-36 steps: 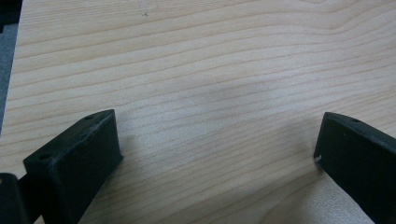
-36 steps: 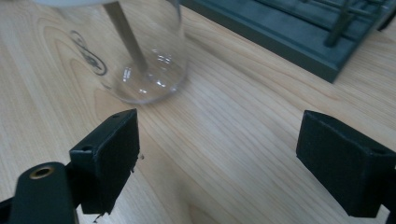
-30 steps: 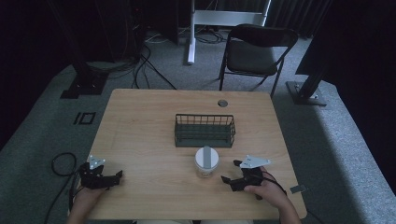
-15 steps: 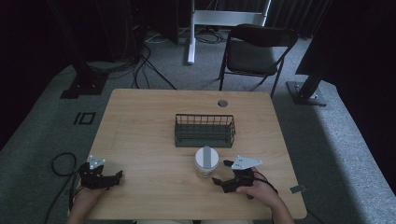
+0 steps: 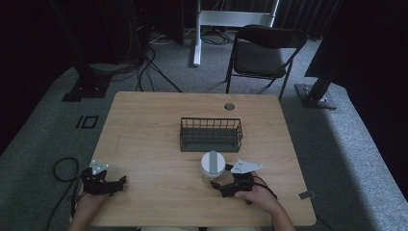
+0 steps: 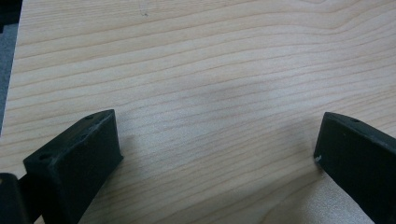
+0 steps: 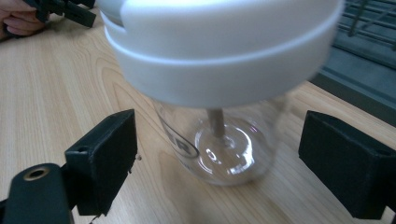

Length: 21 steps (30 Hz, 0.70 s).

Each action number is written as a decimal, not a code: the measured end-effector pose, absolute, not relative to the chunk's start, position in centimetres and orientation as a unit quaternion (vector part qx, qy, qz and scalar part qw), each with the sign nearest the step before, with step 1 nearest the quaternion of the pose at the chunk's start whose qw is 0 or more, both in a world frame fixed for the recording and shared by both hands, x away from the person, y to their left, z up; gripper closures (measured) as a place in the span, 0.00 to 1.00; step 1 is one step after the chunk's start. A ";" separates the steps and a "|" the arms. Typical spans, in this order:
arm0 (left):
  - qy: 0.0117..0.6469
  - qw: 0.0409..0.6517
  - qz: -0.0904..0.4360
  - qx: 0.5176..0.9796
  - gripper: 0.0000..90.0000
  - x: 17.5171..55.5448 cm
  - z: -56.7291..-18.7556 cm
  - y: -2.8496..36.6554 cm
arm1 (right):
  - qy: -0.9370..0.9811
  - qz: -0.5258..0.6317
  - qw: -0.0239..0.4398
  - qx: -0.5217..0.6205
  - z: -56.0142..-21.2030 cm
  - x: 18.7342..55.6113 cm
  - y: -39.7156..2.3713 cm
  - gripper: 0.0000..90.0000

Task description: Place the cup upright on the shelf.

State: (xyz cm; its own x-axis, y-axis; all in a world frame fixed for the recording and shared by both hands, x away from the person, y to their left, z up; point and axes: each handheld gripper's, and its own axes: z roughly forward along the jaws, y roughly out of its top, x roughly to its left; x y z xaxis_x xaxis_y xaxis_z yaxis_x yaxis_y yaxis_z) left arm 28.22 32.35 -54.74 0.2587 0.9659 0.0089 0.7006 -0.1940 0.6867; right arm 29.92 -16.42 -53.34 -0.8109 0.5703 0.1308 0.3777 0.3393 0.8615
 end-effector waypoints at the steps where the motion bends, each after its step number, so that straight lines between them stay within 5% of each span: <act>1: 0.564 0.291 0.228 0.738 0.01 28.2 -54.7 32.4 | 0.813 0.495 0.099 0.292 -53.4 30.0 -16.3 0.13; 21: 0.564 0.291 0.228 0.738 0.01 28.2 -54.7 32.4 | 0.798 0.510 0.110 0.301 -53.8 30.9 -14.8 0.13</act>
State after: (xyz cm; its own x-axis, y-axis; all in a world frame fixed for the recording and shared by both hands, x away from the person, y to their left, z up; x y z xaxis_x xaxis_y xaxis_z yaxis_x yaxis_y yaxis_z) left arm 28.23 32.36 -54.74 0.2587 0.9659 0.0090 0.7005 -0.1940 0.6867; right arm 30.94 -14.78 -53.82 -0.7947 0.5926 0.1312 0.3685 0.2992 0.8802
